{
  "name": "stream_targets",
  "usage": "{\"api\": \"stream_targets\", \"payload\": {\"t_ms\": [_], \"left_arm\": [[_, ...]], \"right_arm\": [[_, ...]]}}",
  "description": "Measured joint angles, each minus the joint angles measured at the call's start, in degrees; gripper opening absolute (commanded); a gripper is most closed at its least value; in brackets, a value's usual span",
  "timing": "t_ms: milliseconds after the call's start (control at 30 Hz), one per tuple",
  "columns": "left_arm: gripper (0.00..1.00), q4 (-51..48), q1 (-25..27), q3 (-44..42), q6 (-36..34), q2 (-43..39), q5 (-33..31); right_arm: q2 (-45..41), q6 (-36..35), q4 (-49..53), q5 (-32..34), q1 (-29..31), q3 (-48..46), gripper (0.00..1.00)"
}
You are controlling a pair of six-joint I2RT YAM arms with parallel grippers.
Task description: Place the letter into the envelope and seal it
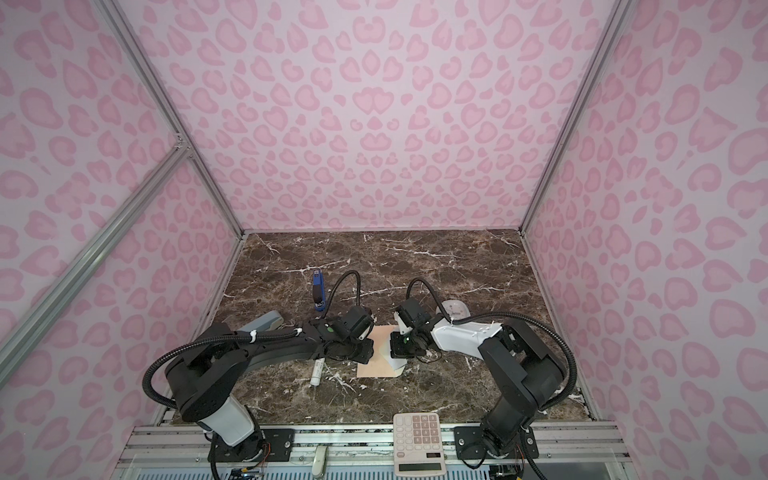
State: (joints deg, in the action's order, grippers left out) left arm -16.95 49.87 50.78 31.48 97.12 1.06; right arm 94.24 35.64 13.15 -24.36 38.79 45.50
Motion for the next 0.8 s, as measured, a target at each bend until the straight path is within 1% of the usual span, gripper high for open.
{"api": "stream_targets", "payload": {"t_ms": [67, 100, 200, 233, 300, 433, 533, 633, 800], "left_arm": [[0.44, 0.0, 0.0, 0.0, 0.0, 0.0, 0.0], [0.44, 0.0, 0.0, 0.0, 0.0, 0.0, 0.0], [0.44, 0.0, 0.0, 0.0, 0.0, 0.0, 0.0], [0.43, 0.0, 0.0, 0.0, 0.0, 0.0, 0.0], [0.43, -0.1, 0.0, 0.0, 0.0, 0.0, -0.1], [0.43, -0.2, 0.0, 0.0, 0.0, -0.1, -0.2], [0.43, -0.2, 0.0, 0.0, 0.0, -0.1, -0.2], [0.43, -0.2, 0.0, 0.0, 0.0, -0.1, -0.2], [0.43, -0.2, 0.0, 0.0, 0.0, -0.2, -0.2]], "right_arm": [[0.0, 0.7, -0.6, -0.3, 0.0, -0.2, 0.00], [0.0, 0.8, -1.0, -0.5, 0.0, -0.3, 0.03], [-0.1, 0.8, -0.9, -0.4, 0.1, -0.3, 0.27], [-0.4, 0.8, -0.6, -0.5, 0.1, -0.3, 0.31], [-1.3, -0.1, 0.2, -0.3, 0.0, -0.1, 0.35], [-2.7, -1.0, 3.1, 1.2, -1.0, 0.0, 0.39], [-3.3, -1.4, 4.8, 1.7, -1.4, 0.2, 0.38], [-3.9, -1.8, 6.1, 1.7, -1.9, 0.3, 0.36], [-5.6, -2.3, 7.7, 1.8, -3.1, 0.3, 0.30]]}}
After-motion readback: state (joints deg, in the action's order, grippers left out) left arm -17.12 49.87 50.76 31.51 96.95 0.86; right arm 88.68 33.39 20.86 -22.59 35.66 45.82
